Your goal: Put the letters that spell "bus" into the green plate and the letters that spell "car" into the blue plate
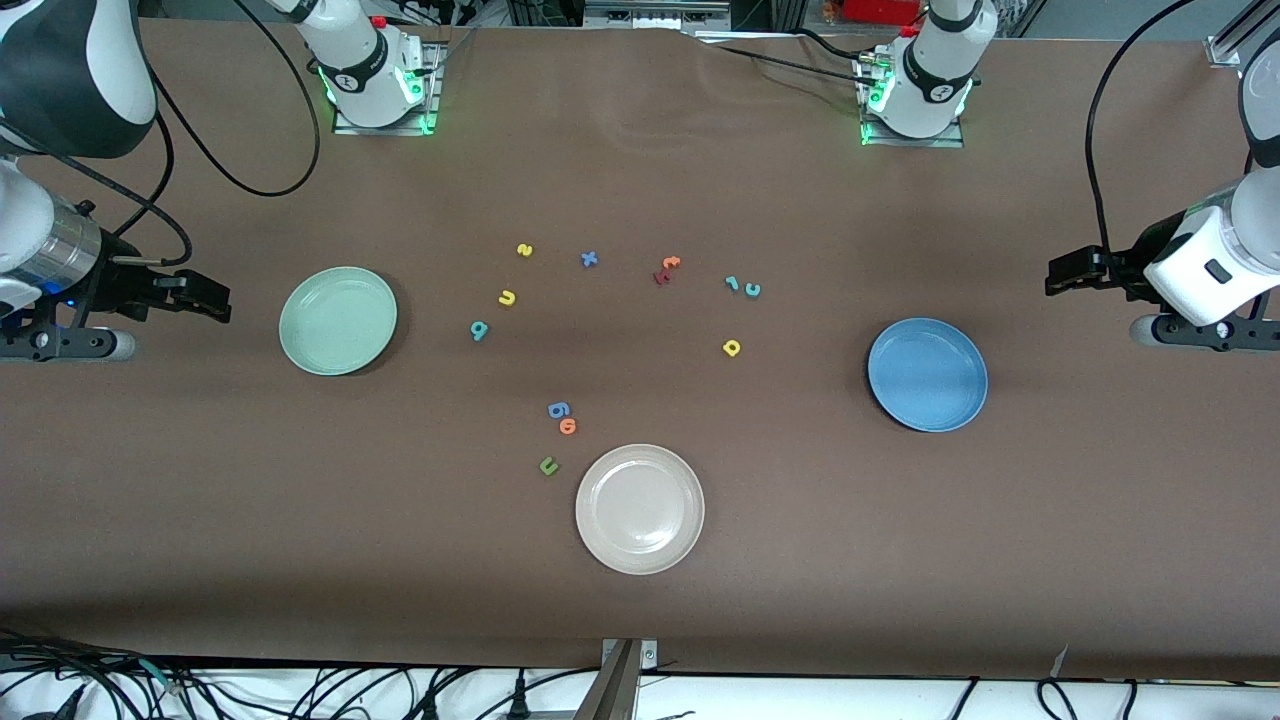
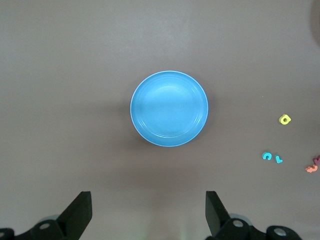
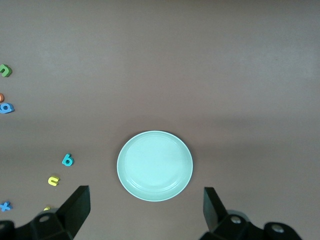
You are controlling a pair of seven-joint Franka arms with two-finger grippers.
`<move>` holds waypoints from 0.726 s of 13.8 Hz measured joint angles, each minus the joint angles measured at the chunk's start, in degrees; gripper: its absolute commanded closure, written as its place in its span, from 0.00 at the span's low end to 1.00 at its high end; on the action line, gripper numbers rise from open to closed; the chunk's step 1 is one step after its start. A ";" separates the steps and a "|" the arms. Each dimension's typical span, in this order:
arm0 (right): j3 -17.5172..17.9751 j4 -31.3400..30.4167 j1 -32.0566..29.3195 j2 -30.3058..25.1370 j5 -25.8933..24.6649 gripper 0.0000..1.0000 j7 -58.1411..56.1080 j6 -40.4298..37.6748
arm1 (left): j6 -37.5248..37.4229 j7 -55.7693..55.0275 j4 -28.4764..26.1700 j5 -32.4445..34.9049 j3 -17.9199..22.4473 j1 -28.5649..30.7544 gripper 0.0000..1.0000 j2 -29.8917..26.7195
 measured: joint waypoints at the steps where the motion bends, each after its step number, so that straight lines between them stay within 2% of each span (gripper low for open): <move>1: 0.01 0.00 0.00 0.00 0.00 0.00 0.01 0.02 | 0.00 0.00 0.00 0.00 0.00 0.00 0.00 0.00; 10: 0.01 0.00 0.00 0.04 0.00 0.00 0.04 0.04 | 0.00 0.00 0.00 0.00 0.00 0.00 0.00 0.00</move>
